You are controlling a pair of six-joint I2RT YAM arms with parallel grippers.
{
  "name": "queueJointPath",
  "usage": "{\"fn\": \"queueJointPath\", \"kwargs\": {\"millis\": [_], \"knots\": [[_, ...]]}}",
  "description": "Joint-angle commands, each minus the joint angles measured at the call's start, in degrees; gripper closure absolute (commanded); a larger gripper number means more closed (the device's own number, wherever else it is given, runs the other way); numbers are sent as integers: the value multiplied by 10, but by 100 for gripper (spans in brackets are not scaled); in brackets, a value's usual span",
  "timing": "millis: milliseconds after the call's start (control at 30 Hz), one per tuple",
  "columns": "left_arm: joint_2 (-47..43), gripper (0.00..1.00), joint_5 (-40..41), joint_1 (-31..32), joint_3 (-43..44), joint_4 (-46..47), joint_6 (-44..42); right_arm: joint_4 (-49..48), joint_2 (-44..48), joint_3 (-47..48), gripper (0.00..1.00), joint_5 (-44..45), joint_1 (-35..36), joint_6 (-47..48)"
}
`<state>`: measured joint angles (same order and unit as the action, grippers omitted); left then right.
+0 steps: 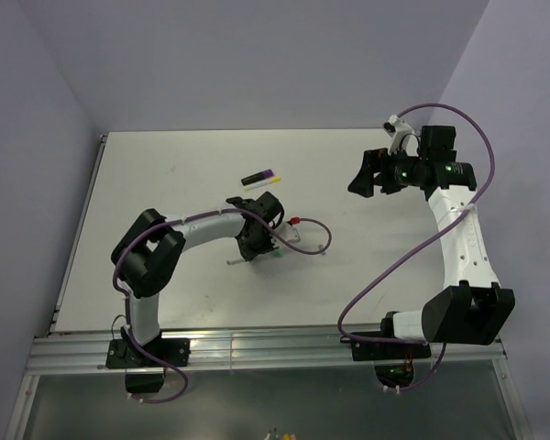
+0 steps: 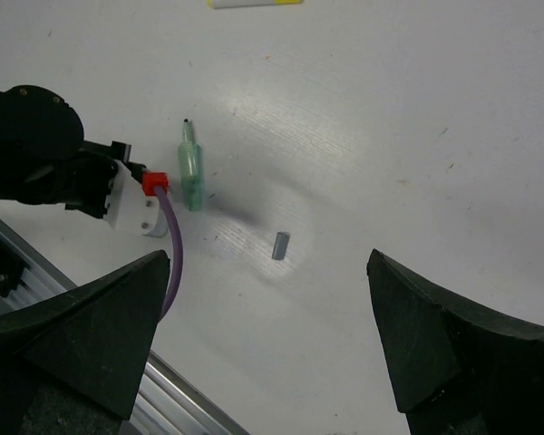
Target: Insert the pens into the pen caps
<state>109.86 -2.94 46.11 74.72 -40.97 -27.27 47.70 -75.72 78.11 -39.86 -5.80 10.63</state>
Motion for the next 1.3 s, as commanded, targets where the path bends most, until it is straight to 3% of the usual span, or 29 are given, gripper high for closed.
{"fn": "queueJointPath", "kwargs": {"millis": [0, 167, 300, 367, 433, 500, 533, 600, 767, 867, 1100, 1267], "knots": [[-57, 100, -74, 4, 12, -42, 34, 5, 1, 54, 2, -12, -5, 16], [-144, 100, -205, -43, 124, -61, 79, 6, -5, 93, 1, -89, -5, 2], [-171, 100, -265, -85, 205, -33, 161, -19, -5, 111, 1, -184, -5, -39], [-181, 100, -274, -92, 234, 2, 196, -100, 7, 90, 2, -231, -5, -91], [-192, 100, -291, -97, 251, 60, 224, -189, 21, 38, 2, -259, -4, -210], [-205, 100, -294, -107, 251, 117, 297, -353, 43, -3, 4, -280, 3, -338], [-218, 100, -301, -112, 240, 188, 325, -460, 49, -41, 4, -283, 10, -378], [-228, 100, -327, -134, 226, 257, 407, -525, 57, -62, 5, -274, 33, -446], [-225, 100, -384, -165, 182, 463, 631, -532, 41, -59, 10, -240, 125, -433], [-225, 100, -387, -165, 156, 519, 706, -532, 37, -61, 11, -226, 176, -422], [-219, 100, -391, -165, 106, 625, 829, -532, 13, -48, 13, -218, 218, -433], [-214, 100, -390, -161, 90, 658, 868, -537, -2, -38, 21, -217, 231, -449]]}}
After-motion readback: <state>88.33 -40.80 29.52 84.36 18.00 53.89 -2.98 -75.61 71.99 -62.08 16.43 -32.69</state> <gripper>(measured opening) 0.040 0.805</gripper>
